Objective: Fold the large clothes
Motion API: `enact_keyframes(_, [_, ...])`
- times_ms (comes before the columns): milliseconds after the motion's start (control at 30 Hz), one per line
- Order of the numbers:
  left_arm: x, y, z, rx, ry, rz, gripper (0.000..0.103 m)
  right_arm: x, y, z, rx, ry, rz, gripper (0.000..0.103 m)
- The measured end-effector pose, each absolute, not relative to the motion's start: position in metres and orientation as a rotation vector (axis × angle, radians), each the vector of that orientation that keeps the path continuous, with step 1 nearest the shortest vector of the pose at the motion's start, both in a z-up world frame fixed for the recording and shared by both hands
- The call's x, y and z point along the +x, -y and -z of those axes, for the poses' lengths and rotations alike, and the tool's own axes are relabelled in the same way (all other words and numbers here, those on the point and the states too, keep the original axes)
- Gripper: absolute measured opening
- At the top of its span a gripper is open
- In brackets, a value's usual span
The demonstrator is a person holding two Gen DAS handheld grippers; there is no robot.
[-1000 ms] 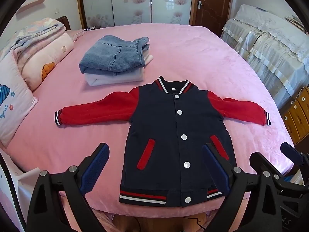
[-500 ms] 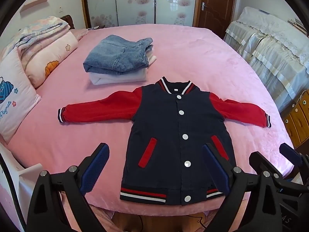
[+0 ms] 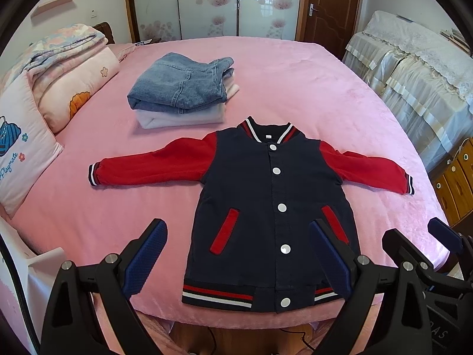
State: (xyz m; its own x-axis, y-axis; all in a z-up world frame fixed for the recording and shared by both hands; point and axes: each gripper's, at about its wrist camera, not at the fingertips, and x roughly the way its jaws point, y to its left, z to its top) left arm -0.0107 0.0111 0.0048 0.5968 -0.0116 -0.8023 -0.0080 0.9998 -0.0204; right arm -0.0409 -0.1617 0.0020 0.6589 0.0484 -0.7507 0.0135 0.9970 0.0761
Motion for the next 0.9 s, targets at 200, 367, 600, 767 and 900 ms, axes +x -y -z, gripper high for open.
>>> enact_keyframes(200, [-0.0120, -0.0096, -0.0045, -0.020, -0.926, 0.000, 0.095, -0.0409, 0.1619, -0.0024, 0.077, -0.851, -0.020, 0.094])
enact_keyframes(367, [-0.0120, -0.0098, -0.0044, -0.017, -0.926, -0.001, 0.095, -0.0414, 0.1620, -0.0028, 0.075, -0.850, -0.017, 0.094])
enact_keyframes(600, [-0.0124, -0.0095, -0.0041, -0.017, -0.937, 0.000, 0.095, -0.0426, 0.1629, -0.0035, 0.074, -0.850, -0.018, 0.094])
enact_keyframes(767, [-0.0124, -0.0110, -0.0012, -0.021, -0.953, 0.004, 0.095, -0.0432, 0.1632, -0.0035, 0.072, -0.850, -0.017, 0.094])
enact_keyframes(900, [-0.0135, -0.0099, -0.0018, -0.012, -0.947, -0.003, 0.095, -0.0433, 0.1632, -0.0039, 0.073, -0.850, -0.017, 0.094])
